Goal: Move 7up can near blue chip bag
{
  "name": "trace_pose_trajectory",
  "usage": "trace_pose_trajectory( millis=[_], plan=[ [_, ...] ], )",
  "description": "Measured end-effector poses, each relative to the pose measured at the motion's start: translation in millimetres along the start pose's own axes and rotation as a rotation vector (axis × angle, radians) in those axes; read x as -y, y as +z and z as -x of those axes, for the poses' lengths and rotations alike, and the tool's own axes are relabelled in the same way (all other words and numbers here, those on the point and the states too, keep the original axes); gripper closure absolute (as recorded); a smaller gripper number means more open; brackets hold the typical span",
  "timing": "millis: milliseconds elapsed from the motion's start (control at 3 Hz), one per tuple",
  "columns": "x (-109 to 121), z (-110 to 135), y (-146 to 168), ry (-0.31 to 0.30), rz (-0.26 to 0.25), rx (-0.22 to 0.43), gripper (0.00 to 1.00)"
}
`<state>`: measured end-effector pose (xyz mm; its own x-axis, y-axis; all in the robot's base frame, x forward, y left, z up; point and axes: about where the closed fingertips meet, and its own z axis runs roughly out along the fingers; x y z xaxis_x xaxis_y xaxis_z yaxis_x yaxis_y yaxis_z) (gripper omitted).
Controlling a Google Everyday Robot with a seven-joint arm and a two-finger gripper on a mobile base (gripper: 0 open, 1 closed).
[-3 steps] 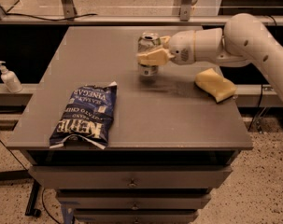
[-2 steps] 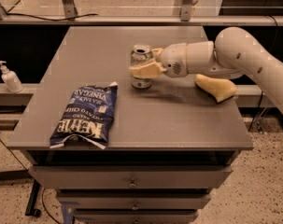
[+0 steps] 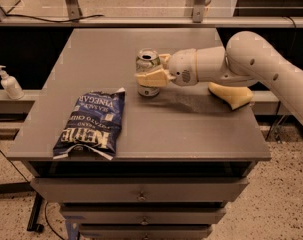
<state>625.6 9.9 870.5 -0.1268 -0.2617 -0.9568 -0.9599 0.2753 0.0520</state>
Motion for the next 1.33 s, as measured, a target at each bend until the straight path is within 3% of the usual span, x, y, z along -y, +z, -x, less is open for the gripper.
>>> trace_pose_trajectory(
  millis=[333,667,1333],
  plan=[
    [0.0,0.0,0.0,0.000,0.000,0.000,1.00],
    [-4.4,-0.1,0.8,0.003,0.005,0.004,0.82],
    [-8.1,-0.4,1.2,0.006,0.009,0.007,0.36]
  ],
)
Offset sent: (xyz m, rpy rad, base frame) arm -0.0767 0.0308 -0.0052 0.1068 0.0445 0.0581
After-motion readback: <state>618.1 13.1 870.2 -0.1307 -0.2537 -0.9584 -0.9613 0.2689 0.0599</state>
